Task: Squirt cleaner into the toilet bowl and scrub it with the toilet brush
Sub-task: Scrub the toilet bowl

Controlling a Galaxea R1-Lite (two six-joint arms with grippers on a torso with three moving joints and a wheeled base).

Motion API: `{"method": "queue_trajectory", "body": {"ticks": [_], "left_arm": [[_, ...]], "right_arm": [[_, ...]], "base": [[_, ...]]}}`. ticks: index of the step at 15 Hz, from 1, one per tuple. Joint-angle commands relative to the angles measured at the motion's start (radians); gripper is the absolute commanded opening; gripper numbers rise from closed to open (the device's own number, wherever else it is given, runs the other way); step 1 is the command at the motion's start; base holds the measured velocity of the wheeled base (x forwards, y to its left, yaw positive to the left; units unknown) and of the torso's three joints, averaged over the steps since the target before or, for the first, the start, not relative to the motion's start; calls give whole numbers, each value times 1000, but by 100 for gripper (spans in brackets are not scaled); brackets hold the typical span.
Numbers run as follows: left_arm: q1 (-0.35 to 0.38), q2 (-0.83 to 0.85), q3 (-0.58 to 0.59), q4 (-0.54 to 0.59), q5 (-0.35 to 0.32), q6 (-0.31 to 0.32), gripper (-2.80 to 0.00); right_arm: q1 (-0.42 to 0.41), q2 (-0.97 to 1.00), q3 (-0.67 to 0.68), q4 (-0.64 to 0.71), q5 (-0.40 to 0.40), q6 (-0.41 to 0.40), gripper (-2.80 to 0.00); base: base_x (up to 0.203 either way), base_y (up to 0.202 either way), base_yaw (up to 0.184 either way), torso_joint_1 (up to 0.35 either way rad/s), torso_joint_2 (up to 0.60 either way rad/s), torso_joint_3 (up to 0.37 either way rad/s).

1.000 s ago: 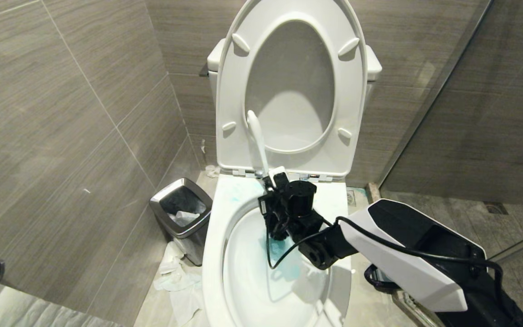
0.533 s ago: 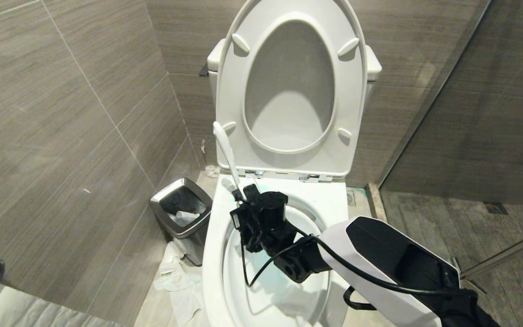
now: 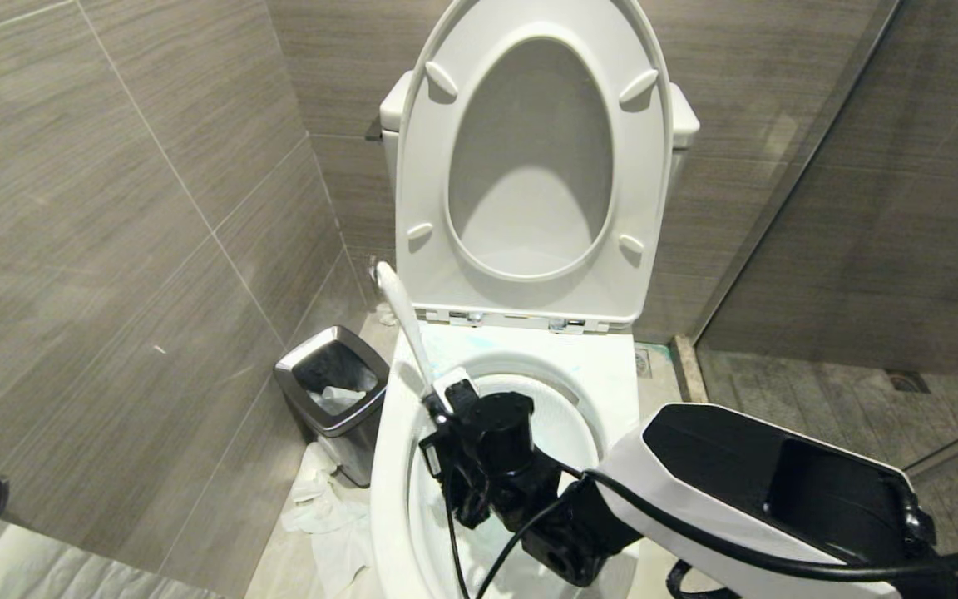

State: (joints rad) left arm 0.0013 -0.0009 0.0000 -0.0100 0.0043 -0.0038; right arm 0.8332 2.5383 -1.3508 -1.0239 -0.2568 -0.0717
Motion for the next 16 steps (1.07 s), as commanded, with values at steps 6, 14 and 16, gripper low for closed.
{"method": "queue_trajectory", "body": {"ticks": [6, 14, 16], "left_arm": [[0, 1, 8, -1, 0, -1, -280], [0, 1, 8, -2, 0, 1, -280], [0, 1, 8, -2, 0, 1, -280]], "right_arm": [[-256, -126, 297, -201, 44, -8, -280], [-379, 25, -256, 59, 70, -34, -280], [-366, 97, -441, 161, 69, -35, -280]], "base": [[0, 0, 0, 0, 0, 0], [0, 0, 0, 0, 0, 0], [0, 0, 0, 0, 0, 0]]}}
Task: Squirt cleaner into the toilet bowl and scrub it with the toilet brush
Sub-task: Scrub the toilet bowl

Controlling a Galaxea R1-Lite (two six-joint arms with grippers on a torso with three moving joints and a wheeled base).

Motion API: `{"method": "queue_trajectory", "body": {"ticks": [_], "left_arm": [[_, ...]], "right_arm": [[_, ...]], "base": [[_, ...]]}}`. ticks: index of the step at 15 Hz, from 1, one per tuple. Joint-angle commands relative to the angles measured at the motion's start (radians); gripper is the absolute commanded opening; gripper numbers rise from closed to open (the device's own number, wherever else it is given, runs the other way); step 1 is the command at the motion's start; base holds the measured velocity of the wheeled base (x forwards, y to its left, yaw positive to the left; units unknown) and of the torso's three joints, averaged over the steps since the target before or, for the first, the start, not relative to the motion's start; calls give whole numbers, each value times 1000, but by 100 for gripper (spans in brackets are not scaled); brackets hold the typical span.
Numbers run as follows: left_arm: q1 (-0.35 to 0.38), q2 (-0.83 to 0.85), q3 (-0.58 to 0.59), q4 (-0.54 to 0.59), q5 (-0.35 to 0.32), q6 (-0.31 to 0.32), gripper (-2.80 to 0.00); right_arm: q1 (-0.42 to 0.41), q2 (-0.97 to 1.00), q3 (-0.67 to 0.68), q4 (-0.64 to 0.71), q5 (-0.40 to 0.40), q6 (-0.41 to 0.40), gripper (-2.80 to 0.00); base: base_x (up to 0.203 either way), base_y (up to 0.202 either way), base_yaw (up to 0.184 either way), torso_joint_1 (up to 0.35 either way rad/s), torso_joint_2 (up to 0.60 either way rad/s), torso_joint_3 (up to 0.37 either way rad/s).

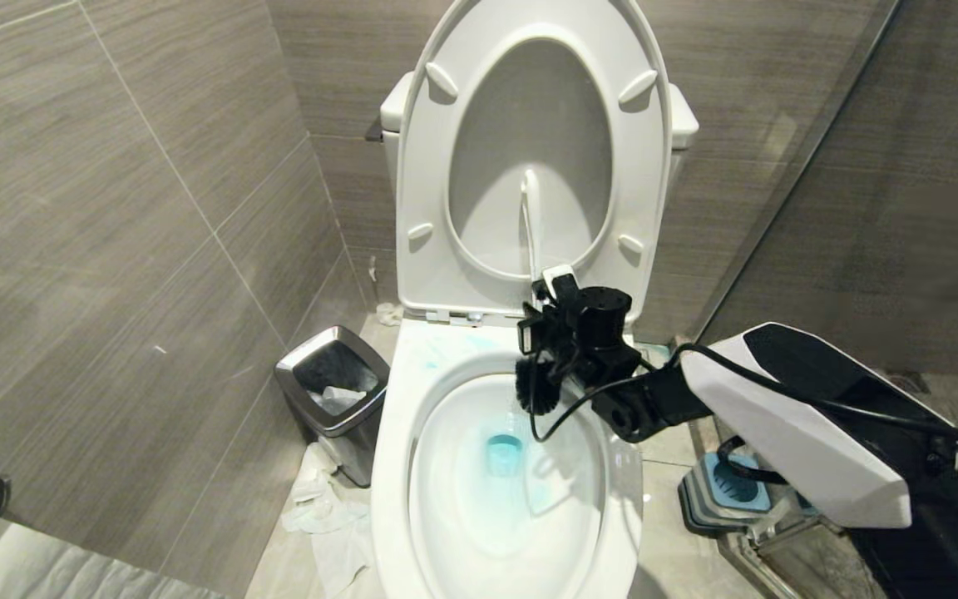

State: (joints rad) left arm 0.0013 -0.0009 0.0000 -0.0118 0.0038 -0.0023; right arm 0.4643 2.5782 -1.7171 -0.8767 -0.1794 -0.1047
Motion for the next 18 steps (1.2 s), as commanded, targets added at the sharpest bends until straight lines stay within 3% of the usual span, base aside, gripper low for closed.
{"method": "queue_trajectory", "body": {"ticks": [1, 3, 9, 13, 18], "left_arm": [[0, 1, 8, 0, 0, -1, -280], [0, 1, 8, 0, 1, -1, -280], [0, 1, 8, 0, 1, 1, -280], [0, 1, 8, 0, -1, 1, -280], [0, 1, 8, 0, -1, 1, -280]], "right_arm": [[15, 96, -164, 70, -9, -2, -280], [63, 161, -258, 167, -6, -3, -280], [211, 95, -173, 176, -25, 21, -280], [277, 3, 21, 113, -26, 46, -280], [324, -129, 455, -100, -25, 50, -280]], "base": [[0, 0, 0, 0, 0, 0], [0, 0, 0, 0, 0, 0], [0, 0, 0, 0, 0, 0], [0, 0, 0, 0, 0, 0], [0, 0, 0, 0, 0, 0]]}}
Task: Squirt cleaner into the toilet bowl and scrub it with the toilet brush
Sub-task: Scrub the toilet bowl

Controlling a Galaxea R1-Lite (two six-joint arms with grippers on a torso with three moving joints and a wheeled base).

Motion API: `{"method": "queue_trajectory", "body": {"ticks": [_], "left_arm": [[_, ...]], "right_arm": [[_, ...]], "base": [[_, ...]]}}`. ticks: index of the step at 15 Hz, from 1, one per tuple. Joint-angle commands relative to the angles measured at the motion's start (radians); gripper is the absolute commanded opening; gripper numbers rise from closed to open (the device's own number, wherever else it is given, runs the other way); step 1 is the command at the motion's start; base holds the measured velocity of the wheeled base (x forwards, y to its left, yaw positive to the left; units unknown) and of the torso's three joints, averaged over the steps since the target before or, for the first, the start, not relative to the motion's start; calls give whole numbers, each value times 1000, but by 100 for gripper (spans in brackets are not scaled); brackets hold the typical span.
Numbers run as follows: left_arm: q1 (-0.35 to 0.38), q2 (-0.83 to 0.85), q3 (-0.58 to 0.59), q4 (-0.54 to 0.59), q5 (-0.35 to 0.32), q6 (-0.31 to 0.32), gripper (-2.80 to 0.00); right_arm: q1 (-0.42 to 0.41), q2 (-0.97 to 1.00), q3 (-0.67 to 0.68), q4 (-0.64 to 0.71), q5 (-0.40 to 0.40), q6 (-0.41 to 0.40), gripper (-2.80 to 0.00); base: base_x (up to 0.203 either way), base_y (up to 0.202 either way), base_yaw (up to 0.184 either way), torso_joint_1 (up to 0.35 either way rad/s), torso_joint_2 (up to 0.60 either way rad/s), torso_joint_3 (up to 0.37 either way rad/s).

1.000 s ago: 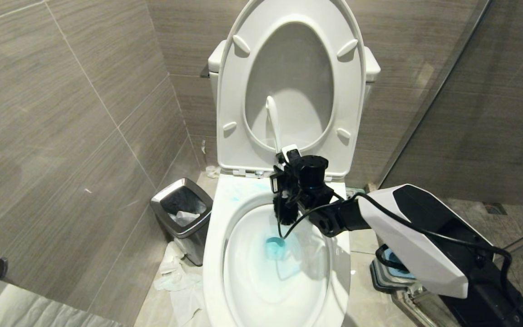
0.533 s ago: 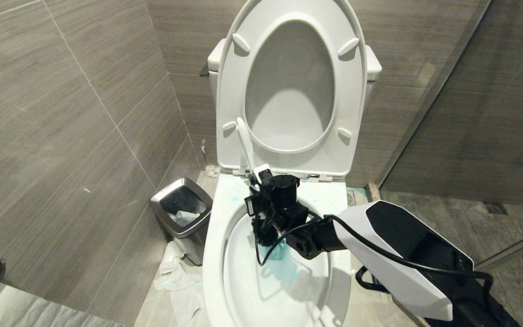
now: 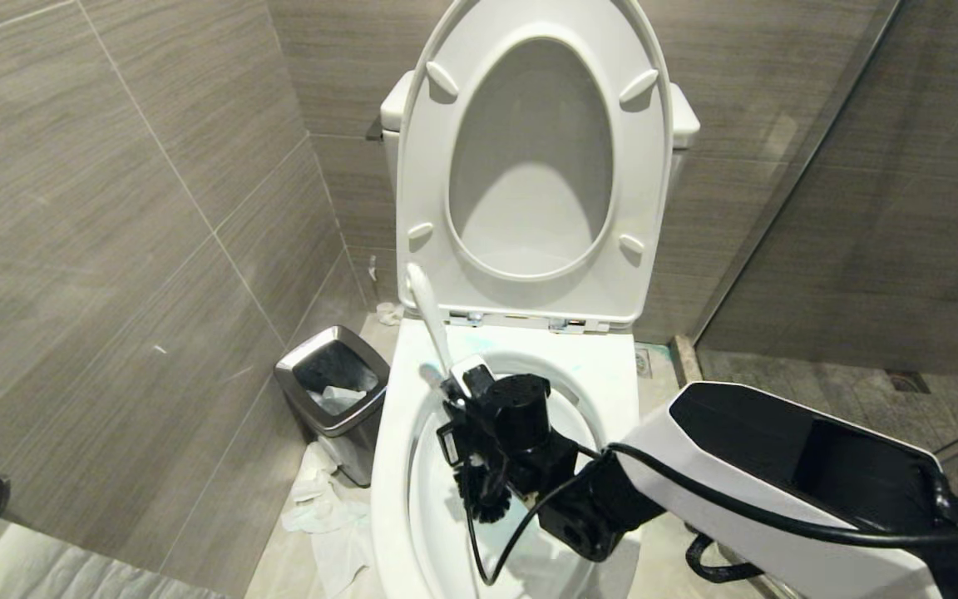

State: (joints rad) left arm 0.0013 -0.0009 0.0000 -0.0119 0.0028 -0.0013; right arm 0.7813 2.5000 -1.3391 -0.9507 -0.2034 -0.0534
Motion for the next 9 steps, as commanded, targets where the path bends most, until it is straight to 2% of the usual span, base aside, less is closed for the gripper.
{"method": "queue_trajectory", "body": {"ticks": [1, 3, 4, 9], "left_arm": [[0, 1, 8, 0, 0, 0, -280], [0, 1, 8, 0, 0, 0, -280], [0, 1, 8, 0, 2, 0, -280], [0, 1, 8, 1, 2, -3, -280]], "right_arm": [[8, -81, 166, -76, 0, 0, -280], [-8, -151, 290, -202, 2, -1, -280], [-20, -160, 295, -217, 3, -2, -280], [-44, -134, 128, -127, 5, -17, -280]], "base": [[0, 0, 0, 0, 0, 0], [0, 0, 0, 0, 0, 0], [0, 0, 0, 0, 0, 0], [0, 0, 0, 0, 0, 0]]}}
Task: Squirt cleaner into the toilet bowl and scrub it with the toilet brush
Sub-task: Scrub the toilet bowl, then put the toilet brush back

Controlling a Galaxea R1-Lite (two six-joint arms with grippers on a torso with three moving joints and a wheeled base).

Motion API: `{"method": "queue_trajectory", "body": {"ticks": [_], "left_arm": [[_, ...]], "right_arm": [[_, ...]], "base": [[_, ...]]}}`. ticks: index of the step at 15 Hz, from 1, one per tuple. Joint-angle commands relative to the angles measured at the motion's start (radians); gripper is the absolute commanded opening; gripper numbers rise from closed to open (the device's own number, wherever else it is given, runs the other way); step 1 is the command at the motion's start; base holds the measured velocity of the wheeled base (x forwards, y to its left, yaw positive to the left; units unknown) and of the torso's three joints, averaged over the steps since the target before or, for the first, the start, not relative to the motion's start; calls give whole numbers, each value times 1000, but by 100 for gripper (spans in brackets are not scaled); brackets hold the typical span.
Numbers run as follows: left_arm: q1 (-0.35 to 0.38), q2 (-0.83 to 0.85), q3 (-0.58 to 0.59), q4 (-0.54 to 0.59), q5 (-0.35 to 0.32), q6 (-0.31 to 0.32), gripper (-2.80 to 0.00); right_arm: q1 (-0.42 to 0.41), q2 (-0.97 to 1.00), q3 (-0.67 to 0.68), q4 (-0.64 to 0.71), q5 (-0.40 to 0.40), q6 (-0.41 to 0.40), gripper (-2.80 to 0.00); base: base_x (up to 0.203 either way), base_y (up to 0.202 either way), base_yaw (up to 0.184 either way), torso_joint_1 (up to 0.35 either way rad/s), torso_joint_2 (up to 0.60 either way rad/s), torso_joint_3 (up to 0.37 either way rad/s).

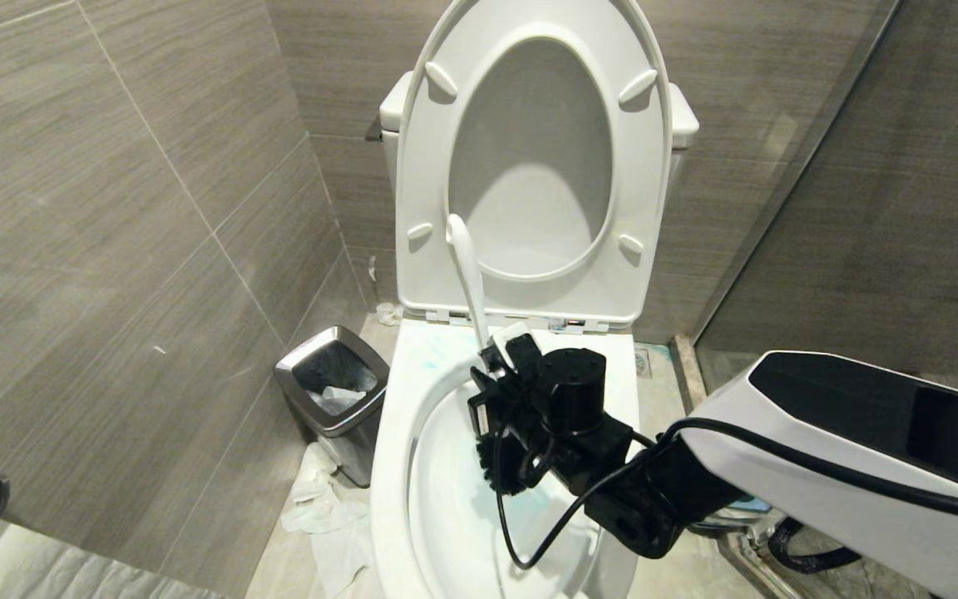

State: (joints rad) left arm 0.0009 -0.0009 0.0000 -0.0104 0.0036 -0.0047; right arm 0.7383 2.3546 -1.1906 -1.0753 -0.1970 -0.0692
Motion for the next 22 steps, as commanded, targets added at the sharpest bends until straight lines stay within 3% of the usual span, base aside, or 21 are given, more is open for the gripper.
{"method": "queue_trajectory", "body": {"ticks": [1, 5, 9, 12, 17, 22], "left_arm": [[1, 1, 8, 0, 1, 0, -280], [1, 1, 8, 0, 1, 0, -280], [1, 1, 8, -2, 1, 5, -280], [1, 1, 8, -2, 1, 3, -280], [1, 1, 8, -2, 0, 3, -280], [1, 1, 8, 0, 1, 2, -280]], "right_arm": [[-2, 46, -36, 3, -2, -1, -280], [-7, 186, -109, 6, -4, -1, -280], [-8, 110, -95, 13, -6, -2, -280], [-8, -70, 31, 37, -8, -1, -280], [-19, -433, 353, 45, -51, 12, -280], [-136, -694, 491, 102, -72, 29, -280]], "base": [[0, 0, 0, 0, 0, 0], [0, 0, 0, 0, 0, 0], [0, 0, 0, 0, 0, 0], [0, 0, 0, 0, 0, 0], [0, 0, 0, 0, 0, 0], [0, 0, 0, 0, 0, 0]]}}
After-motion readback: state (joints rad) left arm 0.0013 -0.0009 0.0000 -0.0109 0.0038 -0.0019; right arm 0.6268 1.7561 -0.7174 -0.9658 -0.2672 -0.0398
